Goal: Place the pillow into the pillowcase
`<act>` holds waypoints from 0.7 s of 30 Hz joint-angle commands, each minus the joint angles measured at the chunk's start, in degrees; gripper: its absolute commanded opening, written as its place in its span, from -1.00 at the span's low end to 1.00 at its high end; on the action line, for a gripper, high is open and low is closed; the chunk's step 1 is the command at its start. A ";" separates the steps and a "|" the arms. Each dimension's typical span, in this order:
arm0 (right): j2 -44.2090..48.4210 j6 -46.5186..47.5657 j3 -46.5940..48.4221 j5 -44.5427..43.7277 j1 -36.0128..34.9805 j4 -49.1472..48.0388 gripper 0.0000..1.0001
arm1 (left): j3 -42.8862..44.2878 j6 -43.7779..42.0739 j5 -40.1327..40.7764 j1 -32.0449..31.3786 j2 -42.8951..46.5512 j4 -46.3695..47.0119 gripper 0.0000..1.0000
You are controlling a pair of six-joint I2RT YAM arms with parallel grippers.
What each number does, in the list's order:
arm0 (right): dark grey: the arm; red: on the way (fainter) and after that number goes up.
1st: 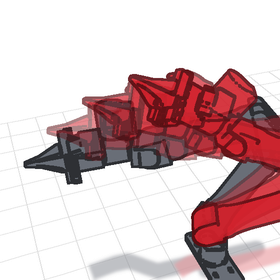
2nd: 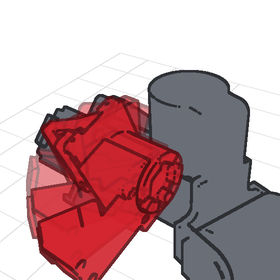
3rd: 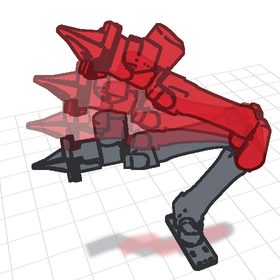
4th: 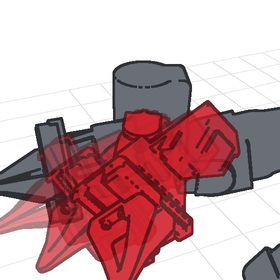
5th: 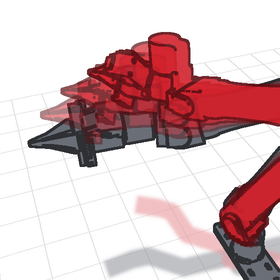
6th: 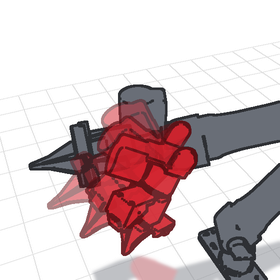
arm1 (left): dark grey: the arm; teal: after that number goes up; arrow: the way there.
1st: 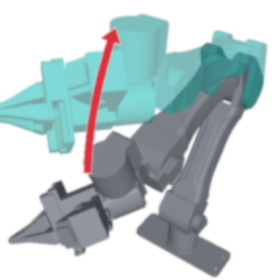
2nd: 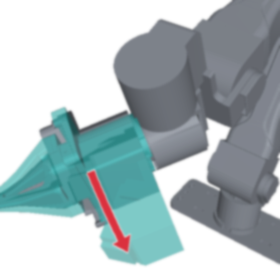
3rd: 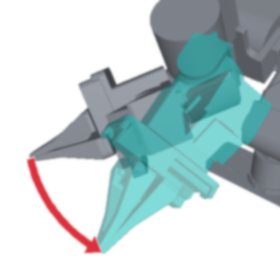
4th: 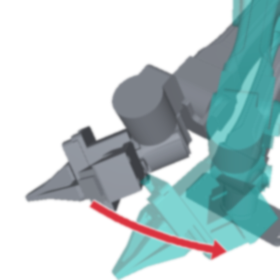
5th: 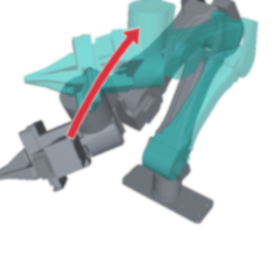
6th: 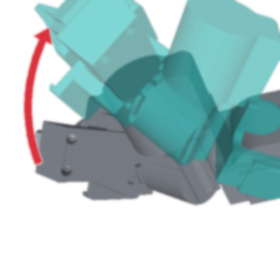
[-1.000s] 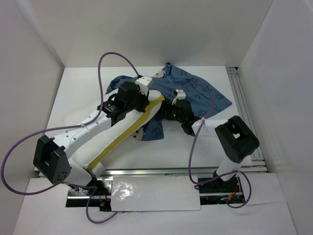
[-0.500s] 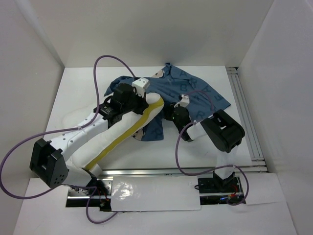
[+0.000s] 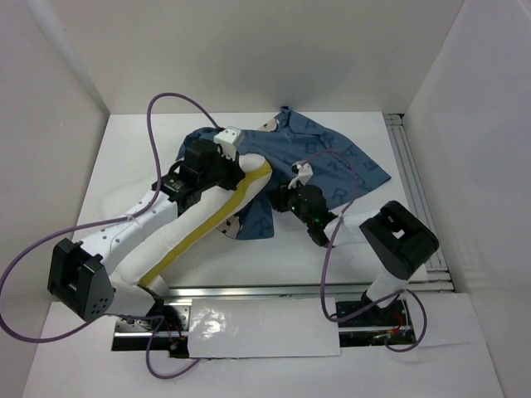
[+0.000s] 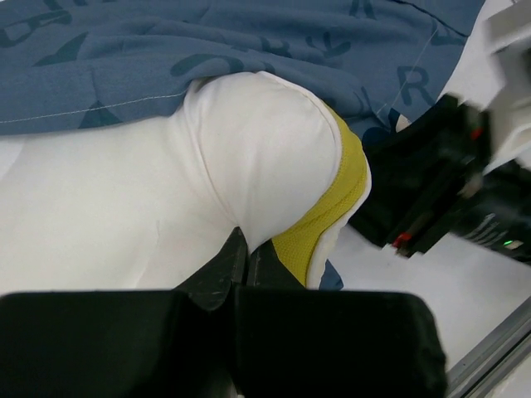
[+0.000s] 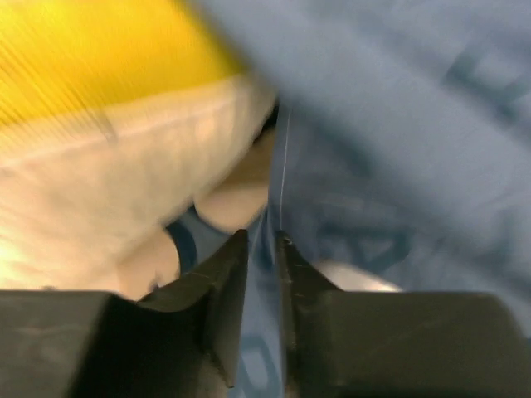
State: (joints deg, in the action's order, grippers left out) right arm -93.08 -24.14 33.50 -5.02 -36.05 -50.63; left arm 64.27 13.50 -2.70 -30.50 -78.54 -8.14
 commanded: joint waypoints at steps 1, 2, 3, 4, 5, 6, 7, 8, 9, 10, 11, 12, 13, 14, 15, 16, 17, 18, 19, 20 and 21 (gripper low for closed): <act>-3.86 4.28 2.88 3.51 -1.21 1.42 -0.36 | 3.22 0.92 -1.78 0.97 3.22 4.71 -1.00; -5.87 4.97 2.89 5.61 -1.21 0.54 -0.17 | 3.23 1.44 -2.31 0.97 3.22 4.71 -1.00; -6.76 5.50 4.20 5.63 -1.21 -0.86 -0.10 | 3.75 1.44 -2.31 1.49 3.22 4.10 -1.00; -7.64 5.51 4.21 6.59 -1.21 -1.48 -0.06 | 3.76 1.44 -3.01 1.50 3.22 4.10 -1.00; -9.04 6.29 5.17 6.60 -1.21 -2.01 -0.06 | 3.76 1.44 -3.01 1.50 3.22 4.62 -1.00; -9.57 6.30 5.79 5.55 -1.73 -2.01 -0.03 | 3.76 1.44 -3.54 1.50 3.22 4.63 -1.00; -9.58 6.30 7.01 5.02 -1.74 -1.41 -0.03 | 3.23 1.44 -3.54 1.50 3.22 4.63 -1.00; -10.36 6.30 7.02 3.28 -1.74 -1.40 -0.03 | 3.23 1.97 -3.54 1.50 3.22 4.63 -1.00; -11.24 6.30 7.80 2.74 -1.74 -1.40 -0.03 | 3.23 1.97 -3.54 1.50 2.70 4.63 -1.00; -11.77 6.30 8.42 2.73 -1.74 -1.92 -0.01 | 3.23 1.97 -3.54 1.50 2.69 4.63 -1.00; -12.38 6.30 8.95 2.73 -1.74 -2.45 -0.01 | 3.23 1.97 -4.06 1.50 2.69 4.63 -1.00; -13.78 6.30 9.48 2.12 -1.74 -2.45 -0.01 | 3.23 1.97 -4.07 1.50 2.69 4.63 -1.00; -14.49 6.30 10.79 2.12 -1.74 -1.93 -0.01 | 3.23 1.97 -4.07 1.50 2.69 4.63 -1.00; -15.89 5.60 11.41 2.12 -1.74 -1.93 -0.03 | 3.23 1.97 -4.07 2.02 2.69 4.63 -1.00; -16.43 5.60 12.11 1.59 -1.74 -1.23 -0.03 | 3.23 1.97 -4.07 2.02 2.69 4.63 -1.00; -16.96 5.07 12.82 0.89 -1.74 0.17 -0.06 | 3.23 1.97 -4.07 2.02 2.69 4.63 -1.00; -16.96 5.07 14.04 0.10 -1.74 0.88 -0.08 | 3.23 1.97 -4.07 2.02 2.69 4.63 -1.00; -17.83 4.46 14.66 -1.65 -1.74 1.76 -0.11 | 2.71 1.97 -4.68 2.02 2.69 4.63 -1.00; -18.62 4.45 15.71 -2.62 -1.74 3.24 -0.17 | 2.70 1.97 -4.68 2.55 2.69 4.63 -1.00; -18.63 3.58 15.72 -3.24 -1.74 3.87 -0.25 | 2.70 1.97 -5.47 2.55 3.30 4.63 -1.00; -19.15 3.57 15.72 -3.85 -1.74 3.87 -0.57 | 2.18 1.97 -6.00 2.55 3.31 5.41 -1.00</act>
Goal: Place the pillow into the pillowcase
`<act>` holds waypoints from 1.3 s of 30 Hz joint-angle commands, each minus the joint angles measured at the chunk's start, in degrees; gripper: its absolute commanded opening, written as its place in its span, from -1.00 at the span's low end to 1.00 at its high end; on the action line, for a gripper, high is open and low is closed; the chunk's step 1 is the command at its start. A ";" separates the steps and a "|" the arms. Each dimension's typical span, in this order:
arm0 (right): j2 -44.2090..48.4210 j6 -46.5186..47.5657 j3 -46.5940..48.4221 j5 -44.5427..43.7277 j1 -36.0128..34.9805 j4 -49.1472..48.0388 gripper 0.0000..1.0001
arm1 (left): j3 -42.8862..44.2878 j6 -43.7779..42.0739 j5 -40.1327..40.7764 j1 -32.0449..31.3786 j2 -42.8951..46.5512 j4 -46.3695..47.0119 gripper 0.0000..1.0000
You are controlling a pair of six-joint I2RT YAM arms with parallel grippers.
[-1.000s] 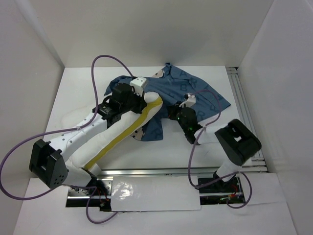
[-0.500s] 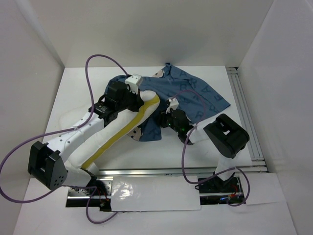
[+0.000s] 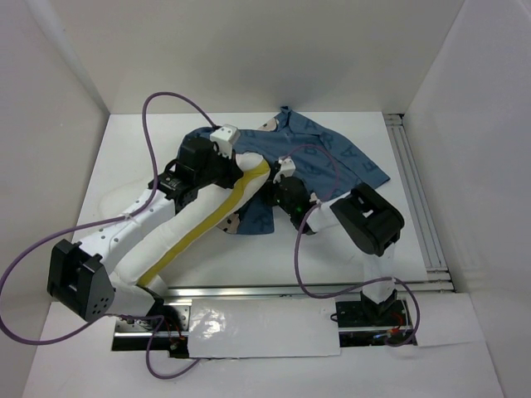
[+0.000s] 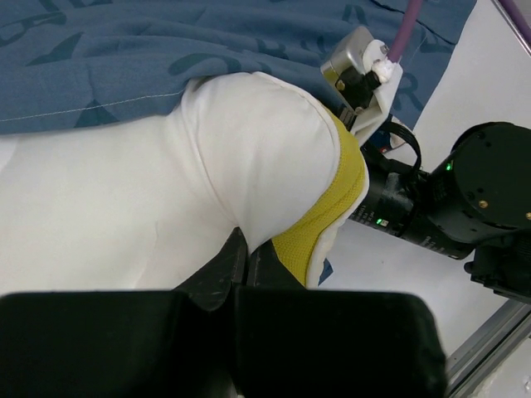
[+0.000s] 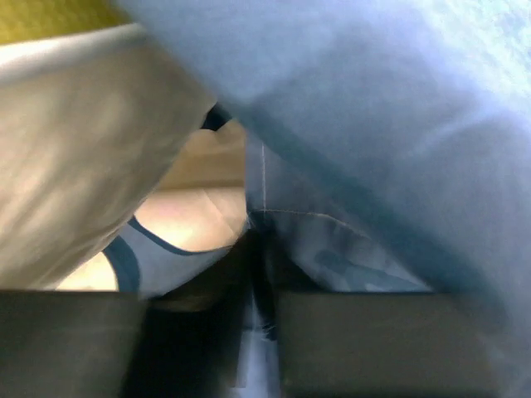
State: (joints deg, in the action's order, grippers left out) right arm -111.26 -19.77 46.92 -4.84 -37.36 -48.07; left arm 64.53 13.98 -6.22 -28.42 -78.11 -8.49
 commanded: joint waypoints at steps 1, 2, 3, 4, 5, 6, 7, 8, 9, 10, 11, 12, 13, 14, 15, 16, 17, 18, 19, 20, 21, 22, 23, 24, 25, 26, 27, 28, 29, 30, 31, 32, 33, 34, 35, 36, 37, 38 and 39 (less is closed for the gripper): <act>-0.97 -1.49 2.30 -4.04 -0.43 1.32 -0.83 | 1.39 1.49 -2.48 0.48 2.87 6.38 -1.00; -0.45 -1.50 1.69 -4.99 -0.43 0.71 -1.00 | 1.39 1.49 -2.48 0.48 2.87 6.38 -1.00; 1.21 -2.11 0.82 -6.13 -0.43 0.01 -1.00 | 1.39 1.49 -1.87 0.48 2.87 6.38 -1.00; 2.44 -2.12 -1.63 -6.14 -0.43 -1.92 -1.00 | 0.78 1.49 -1.87 0.48 2.87 6.38 -1.00; 3.76 -2.12 -2.87 -6.93 -0.43 -2.54 -1.00 | 0.77 1.49 -0.91 0.48 2.87 6.38 -1.00; 5.34 -2.64 -3.93 -7.46 -0.43 -2.55 -1.00 | 0.25 1.49 0.49 0.48 2.87 6.38 -1.00; 11.36 -3.25 -5.42 -7.46 -0.43 0.15 -1.00 | -0.37 1.49 2.16 0.48 1.31 7.08 -1.00; 11.42 -3.26 -6.30 -7.46 -0.43 1.74 -1.00 | -0.37 1.49 2.18 0.48 1.29 7.61 -1.00; 16.29 -3.87 -7.35 -5.98 -0.43 2.97 -1.00 | -1.16 1.49 4.52 0.48 0.59 7.61 -1.00; 18.86 -4.39 -8.76 -4.93 -0.43 4.99 -1.00 | -1.16 1.49 5.85 -0.13 -1.15 7.61 -1.00; 21.67 -4.92 -11.56 -3.61 -0.43 6.05 -1.00 | -1.16 1.49 7.95 -1.18 -2.39 7.61 -1.00; 24.40 -5.45 -12.80 -2.20 -0.43 7.37 -1.00 | -1.16 2.10 12.33 -1.72 -3.97 5.96 -1.00; 30.00 -8.07 -13.86 0.16 -0.43 9.21 -1.00 | 0.75 2.11 14.11 -2.24 -5.64 4.55 -1.00; 32.75 -9.31 -16.22 1.75 -0.43 11.66 -1.00 | 1.47 2.98 16.22 -2.94 -8.79 3.49 -1.00; 35.47 -10.37 -17.72 3.42 -0.43 11.69 -1.00 | 1.47 2.99 19.46 -4.43 -10.12 2.79 -1.00; 40.81 -12.20 -19.30 5.87 -1.21 11.69 -1.00 | 2.00 2.99 20.10 -5.06 -11.35 2.78 -1.00; 43.21 -13.35 -21.49 6.42 -1.83 12.56 -1.00 | 2.00 2.99 20.10 -5.58 -12.50 3.30 -1.00; 45.58 -14.15 -22.21 6.42 -1.83 13.52 -1.00 | 2.00 2.99 21.24 -6.28 -14.25 3.31 -1.00; 50.05 -14.68 -22.22 5.38 -1.83 14.93 -1.00 | 2.00 4.03 21.25 -6.90 -14.96 3.31 -1.00; 54.18 -14.68 -22.74 3.98 -2.53 20.77 -1.00 | 2.00 5.35 21.94 -6.91 -15.49 3.31 -1.00; 54.22 -14.68 -22.75 3.96 -2.54 20.83 -1.00 | 2.00 5.36 21.95 -6.91 -16.11 3.31 -1.00; 57.27 -12.77 -21.96 3.96 -2.54 22.92 -1.00 | 2.00 6.75 21.25 -6.91 -16.11 3.31 -1.00; 58.43 -12.05 -21.96 3.96 -3.15 27.20 -1.00 | 2.00 7.63 21.25 -6.39 -16.72 4.26 -1.00; 59.14 -11.52 -20.39 3.96 -3.15 29.42 -1.00 | 2.78 8.43 21.25 -6.38 -17.34 4.27 -1.00; 59.84 -11.00 -19.76 5.18 -3.15 31.18 -1.00 | 5.84 8.35 22.29 -7.25 -19.43 3.49 -1.00; 60.37 -10.99 -19.15 5.19 -3.15 33.20 -1.00 | 7.52 6.95 21.78 -8.04 -20.67 2.26 -1.00; 60.98 -10.99 -19.14 5.19 -3.15 33.22 -1.00 | 9.10 6.07 22.30 -9.18 -21.90 1.64 -1.00; 62.90 -10.99 -19.14 4.24 -3.15 33.22 -1.00 | 10.34 4.58 24.04 -11.54 -23.04 1.64 -1.00; 64.23 -10.99 -18.45 3.70 -3.15 33.22 -1.00 | 12.26 3.96 25.19 -12.52 -25.14 0.77 -1.00; 65.72 -10.30 -17.31 2.48 -3.15 33.22 -1.00 | 12.89 3.95 28.94 -14.01 -25.95 -0.90 -1.00; 67.21 -9.68 -16.51 0.12 -3.15 34.09 -1.00 | 12.90 3.95 30.20 -14.55 -26.65 -1.70 -1.00; 69.40 -8.63 -15.46 -1.38 -3.15 34.88 -1.00 | 12.90 3.95 30.73 -14.55 -26.66 -2.23 -1.00; 69.95 -7.40 -12.75 -2.44 -3.15 37.68 -1.00 | 12.38 4.74 30.74 -14.55 -26.66 -2.23 -1.00; 69.95 -6.43 -11.51 -2.98 -3.15 39.01 -1.00 | 11.59 5.35 30.22 -14.55 -26.66 -2.23 -1.00; 69.95 -5.81 -10.54 -2.98 -3.15 40.41 -1.00 | 10.28 7.27 28.39 -14.55 -26.66 -1.71 -1.00; 69.00 -5.81 -9.75 -2.37 -3.15 42.78 -1.00 | 10.26 8.34 27.41 -14.55 -26.14 -1.01 -1.00; 68.38 -5.81 -9.74 -1.32 -3.15 43.32 -1.00 | 9.65 9.39 26.36 -14.55 -26.13 -0.22 -1.00; 67.15 -7.20 -10.35 1.65 -3.15 43.33 -1.00 | 10.78 11.14 24.61 -14.55 -26.13 0.57 -1.00; 66.62 -8.08 -11.31 2.98 -3.15 42.63 -1.00 | 12.27 12.55 24.59 -14.55 -26.13 0.58 -1.00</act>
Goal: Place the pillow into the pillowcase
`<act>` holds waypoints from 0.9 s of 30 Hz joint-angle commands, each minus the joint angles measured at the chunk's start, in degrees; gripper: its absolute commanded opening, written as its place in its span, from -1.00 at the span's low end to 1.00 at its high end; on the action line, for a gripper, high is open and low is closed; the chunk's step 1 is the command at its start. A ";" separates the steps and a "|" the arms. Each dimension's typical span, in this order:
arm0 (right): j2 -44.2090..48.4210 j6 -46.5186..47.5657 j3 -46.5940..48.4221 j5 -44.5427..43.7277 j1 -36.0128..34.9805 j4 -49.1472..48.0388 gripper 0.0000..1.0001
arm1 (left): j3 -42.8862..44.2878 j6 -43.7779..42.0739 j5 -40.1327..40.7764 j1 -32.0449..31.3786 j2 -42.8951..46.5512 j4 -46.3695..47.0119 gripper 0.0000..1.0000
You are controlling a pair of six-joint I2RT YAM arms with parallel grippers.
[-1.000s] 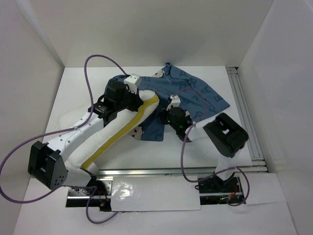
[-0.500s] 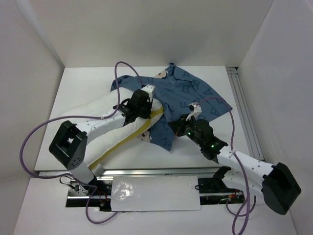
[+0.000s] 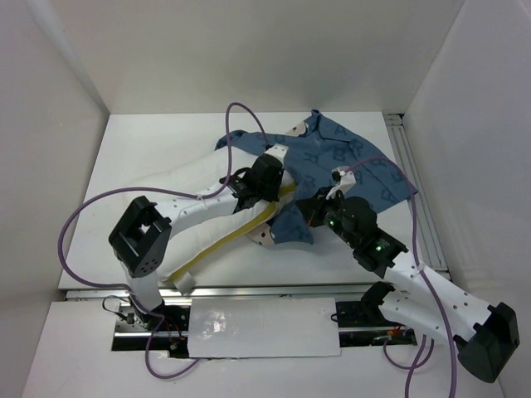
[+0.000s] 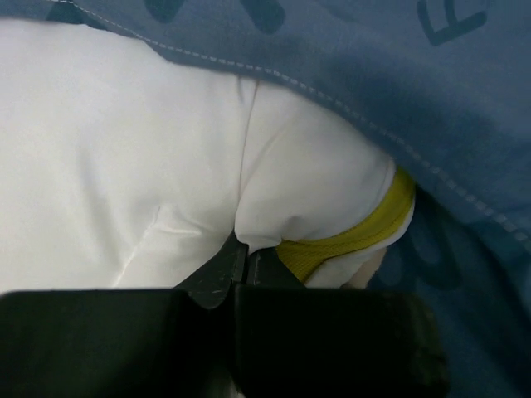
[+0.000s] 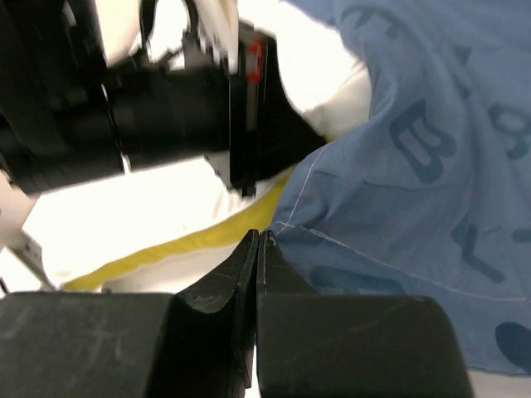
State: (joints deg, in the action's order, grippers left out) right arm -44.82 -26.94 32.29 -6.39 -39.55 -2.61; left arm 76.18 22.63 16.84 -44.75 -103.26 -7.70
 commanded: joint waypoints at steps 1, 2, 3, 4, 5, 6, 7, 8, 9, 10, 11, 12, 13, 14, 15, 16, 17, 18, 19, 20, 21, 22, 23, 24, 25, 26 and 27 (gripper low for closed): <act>-0.35 -1.79 1.30 5.85 -0.97 -3.79 -1.00 | 2.64 5.22 1.01 1.77 -2.02 -1.08 -1.00; -0.36 -2.50 0.15 9.26 -0.97 -4.33 -1.00 | 4.92 7.23 1.00 1.77 -3.86 -2.22 -1.00; -1.05 -3.37 -0.91 10.77 -0.97 -4.85 -1.00 | 9.47 8.12 1.00 1.77 -4.92 -4.75 -1.00; -1.06 -4.17 -3.27 11.83 -1.58 -5.55 -1.00 | 11.42 8.91 1.61 1.77 -5.71 -6.08 -1.00; -0.19 -4.87 -4.86 12.80 -1.58 -6.52 -1.00 | 13.01 8.92 2.66 1.77 -6.50 -7.05 -1.00; 1.99 -6.53 -6.61 13.42 -2.19 -7.40 -1.00 | 13.98 9.62 3.45 1.77 -7.03 -7.76 -1.00; 3.41 -7.33 -8.72 11.77 -2.81 -6.10 -1.00 | 13.99 9.62 4.07 1.77 -7.04 -8.29 -1.00; 4.81 -7.86 -9.43 10.28 -2.81 -4.52 -1.00 | 13.99 9.62 4.08 1.77 -7.04 -8.29 -1.00; 6.92 -8.56 -9.96 7.65 -2.81 -2.77 -1.00 | 12.51 10.41 4.86 1.77 -7.04 -8.29 -0.97; 6.94 -8.57 -10.67 6.84 -2.81 0.99 -1.00 | 11.63 10.41 4.87 1.77 -5.47 -8.90 -0.91; 6.94 -8.05 -10.67 6.22 -2.81 3.20 -1.00 | 10.66 10.41 3.82 1.77 -4.59 -8.91 -0.87; 6.24 -8.04 -10.67 4.04 -2.81 5.14 -1.00 | 8.30 10.41 3.29 1.77 -3.53 -8.91 -0.72; 5.28 -8.04 -10.06 2.89 -2.81 8.03 -1.00 | 6.98 9.28 2.33 1.77 -0.91 -8.91 -0.62; 4.14 -7.35 -9.54 2.18 -2.81 8.84 -1.00 | 5.57 8.40 1.01 1.77 0.68 -8.91 -0.53; 1.51 -6.64 -9.01 0.87 -2.81 9.55 -1.00 | 4.16 7.52 -0.65 1.77 2.43 -8.91 -0.42; 0.01 -6.64 -8.31 0.86 -3.34 9.56 -0.94 | 0.50 6.73 -1.89 1.77 4.45 -8.91 -0.32; -1.40 -5.68 -6.65 0.16 -3.34 10.16 -0.82 | -1.46 6.72 -2.77 1.77 9.09 -9.60 -0.09; -2.72 -5.15 -5.59 -0.37 -3.34 10.69 -0.65 | -3.48 6.72 -4.43 1.16 11.66 -10.13 0.00; -5.08 -4.18 -4.53 -1.77 -3.34 10.70 -0.58 | -7.15 6.72 -4.97 1.16 14.38 -12.23 0.08; -6.15 -3.48 -2.17 -1.78 -3.34 11.48 -0.50 | -8.75 7.94 -4.98 0.55 16.93 -13.64 0.15; -7.03 -2.69 -0.76 -2.74 -3.34 12.45 -0.45 | -10.51 9.00 -5.76 0.54 22.44 -14.70 0.24; -8.60 -0.94 0.65 -3.27 -3.34 12.98 -0.40 | -13.14 11.53 -5.24 0.54 25.10 -16.19 0.30; -9.66 0.90 3.45 -3.88 -3.86 13.51 -0.27 | -14.73 14.60 -3.24 0.54 29.74 -20.12 0.47; -9.67 0.92 4.78 -3.89 -3.87 13.51 -0.27 | -14.75 14.63 -3.22 0.54 29.79 -21.81 0.62; -10.81 2.75 6.01 -3.89 -3.87 13.51 -0.18 | -14.75 17.33 -0.78 1.07 33.70 -23.65 0.86; -11.51 4.07 7.24 -3.89 -3.87 12.99 -0.03 | -15.27 18.58 0.81 1.07 35.31 -25.41 1.00; -12.39 5.22 9.78 -3.89 -3.87 12.98 0.03 | -15.27 19.63 2.39 1.68 36.72 -28.30 1.00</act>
State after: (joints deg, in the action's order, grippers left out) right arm -55.96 -27.18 35.62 -8.25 -42.78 10.15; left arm 61.47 36.36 14.39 -43.94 -70.65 -28.03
